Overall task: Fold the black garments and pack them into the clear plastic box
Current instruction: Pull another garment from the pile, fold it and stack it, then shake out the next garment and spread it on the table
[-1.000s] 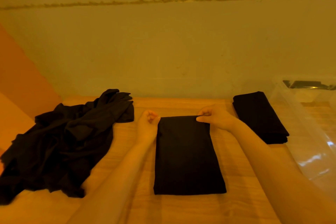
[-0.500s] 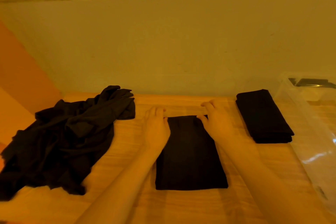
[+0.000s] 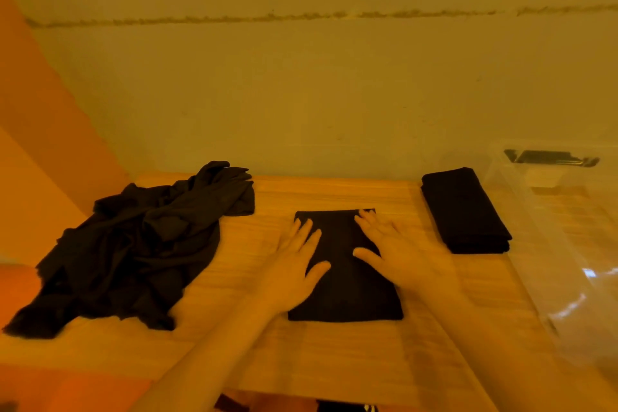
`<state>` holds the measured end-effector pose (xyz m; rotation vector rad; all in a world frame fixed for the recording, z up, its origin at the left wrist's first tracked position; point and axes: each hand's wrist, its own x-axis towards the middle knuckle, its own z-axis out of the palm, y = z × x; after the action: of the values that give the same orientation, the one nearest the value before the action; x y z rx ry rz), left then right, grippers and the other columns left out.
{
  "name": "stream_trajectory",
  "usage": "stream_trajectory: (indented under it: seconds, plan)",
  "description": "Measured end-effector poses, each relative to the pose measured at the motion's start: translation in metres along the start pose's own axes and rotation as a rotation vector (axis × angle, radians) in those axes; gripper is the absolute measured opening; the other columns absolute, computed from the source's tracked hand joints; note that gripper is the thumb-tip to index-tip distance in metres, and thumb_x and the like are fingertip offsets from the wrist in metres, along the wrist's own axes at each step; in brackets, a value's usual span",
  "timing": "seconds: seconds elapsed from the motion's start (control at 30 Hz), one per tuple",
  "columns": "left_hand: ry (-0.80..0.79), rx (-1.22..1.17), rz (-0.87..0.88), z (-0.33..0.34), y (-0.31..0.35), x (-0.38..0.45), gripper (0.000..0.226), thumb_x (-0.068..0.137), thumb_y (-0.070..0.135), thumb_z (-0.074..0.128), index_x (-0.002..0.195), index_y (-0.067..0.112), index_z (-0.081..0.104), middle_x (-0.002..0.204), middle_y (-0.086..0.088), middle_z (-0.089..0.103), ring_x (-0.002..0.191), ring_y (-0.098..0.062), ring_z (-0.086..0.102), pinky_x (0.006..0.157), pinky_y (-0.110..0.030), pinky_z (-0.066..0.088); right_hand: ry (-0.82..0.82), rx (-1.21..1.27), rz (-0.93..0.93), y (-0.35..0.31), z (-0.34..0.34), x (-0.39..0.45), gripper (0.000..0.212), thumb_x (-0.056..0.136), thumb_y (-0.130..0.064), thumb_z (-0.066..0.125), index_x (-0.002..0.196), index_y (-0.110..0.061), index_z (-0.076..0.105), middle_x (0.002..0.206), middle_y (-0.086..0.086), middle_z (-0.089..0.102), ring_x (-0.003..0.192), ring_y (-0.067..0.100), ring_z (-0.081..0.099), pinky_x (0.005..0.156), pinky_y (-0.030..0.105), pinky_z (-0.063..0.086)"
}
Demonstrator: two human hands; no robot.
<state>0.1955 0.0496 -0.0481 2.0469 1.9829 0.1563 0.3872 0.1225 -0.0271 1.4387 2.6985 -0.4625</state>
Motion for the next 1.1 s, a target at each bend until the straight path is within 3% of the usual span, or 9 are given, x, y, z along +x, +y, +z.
stream_trajectory:
  seconds: [0.07,0.17,0.4,0.57,0.67,0.77,0.87,0.97,1.1]
  plan:
    - [-0.051,-0.023,0.132,0.001,0.001,-0.034,0.062,0.096,0.049,0.034,0.148,0.029,0.009,0.156,0.011,-0.005,0.138,-0.003,-0.015,0.112,-0.027,-0.007,-0.013,0.06,-0.128,-0.002,0.004,-0.031,0.064,0.094,-0.047,0.042,0.147,-0.029,0.012,0.156,-0.012,0.005,0.14,0.0,0.0,0.111,0.022,-0.001]
    - [-0.146,-0.023,0.193,0.013,-0.005,-0.062,0.063,0.095,0.048,0.04,0.147,0.032,0.01,0.155,0.015,-0.003,0.133,0.003,-0.016,0.112,-0.024,-0.004,-0.119,0.057,-0.206,-0.004,0.03,-0.059,0.069,0.09,-0.052,0.046,0.146,-0.033,0.012,0.155,-0.014,0.004,0.132,-0.007,-0.008,0.111,0.022,-0.004]
    - [0.038,-0.136,0.085,0.019,-0.013,-0.078,0.044,0.096,0.037,0.045,0.139,0.033,0.036,0.151,0.015,0.027,0.135,0.007,0.014,0.11,-0.016,0.014,0.056,0.099,-0.081,-0.005,0.044,-0.081,0.049,0.096,-0.035,0.043,0.143,-0.027,0.029,0.154,-0.01,0.019,0.141,0.004,0.012,0.111,0.018,0.003]
    - [0.093,-0.22,-0.002,0.012,-0.007,-0.092,0.037,0.096,0.036,0.045,0.133,0.03,0.047,0.144,0.009,0.042,0.131,-0.004,0.037,0.105,-0.015,0.026,0.142,0.115,-0.061,-0.008,0.049,-0.097,0.037,0.096,-0.032,0.045,0.133,-0.028,0.046,0.143,-0.014,0.038,0.128,-0.009,0.022,0.112,0.017,0.009]
    - [0.108,-0.386,-0.071,0.002,-0.001,-0.095,0.034,0.095,0.031,0.049,0.129,0.024,0.052,0.132,0.007,0.052,0.123,-0.007,0.046,0.1,-0.018,0.034,0.144,0.461,0.066,-0.012,0.046,-0.101,0.029,0.094,-0.023,0.05,0.122,-0.03,0.052,0.125,-0.016,0.047,0.102,-0.007,0.045,0.089,0.014,0.039]
    - [0.142,-0.695,-0.155,-0.013,0.007,-0.087,0.013,0.094,0.024,0.053,0.104,0.028,0.059,0.099,0.01,0.061,0.092,-0.005,0.059,0.084,-0.022,0.048,0.176,0.819,0.235,-0.02,0.032,-0.093,0.02,0.094,-0.018,0.05,0.112,-0.024,0.056,0.101,-0.005,0.06,0.073,-0.002,0.052,0.061,0.013,0.043]
    - [0.182,-0.914,-0.177,-0.027,0.01,-0.067,0.011,0.095,0.021,0.051,0.091,0.03,0.058,0.092,0.008,0.063,0.083,-0.002,0.061,0.067,-0.015,0.052,0.229,0.973,0.34,-0.026,0.011,-0.076,0.02,0.094,-0.019,0.049,0.113,-0.015,0.057,0.1,-0.001,0.06,0.081,0.003,0.055,0.066,0.01,0.044]
    - [0.224,-0.916,-0.223,-0.034,0.008,-0.034,0.011,0.096,0.025,0.048,0.098,0.019,0.057,0.095,-0.002,0.064,0.082,-0.008,0.061,0.065,-0.021,0.051,0.235,0.974,0.369,-0.026,-0.007,-0.055,0.008,0.096,-0.021,0.046,0.092,-0.019,0.052,0.082,-0.007,0.05,0.07,0.002,0.047,0.05,-0.001,0.038]
    - [0.264,-0.737,-0.327,-0.024,0.001,0.011,0.022,0.097,0.027,0.045,0.11,0.012,0.054,0.092,-0.001,0.057,0.077,-0.009,0.052,0.058,-0.02,0.039,0.219,0.802,0.449,-0.026,-0.009,-0.024,0.035,0.098,-0.024,0.042,0.127,-0.007,0.049,0.123,0.01,0.056,0.11,0.023,0.053,0.074,0.012,0.035]
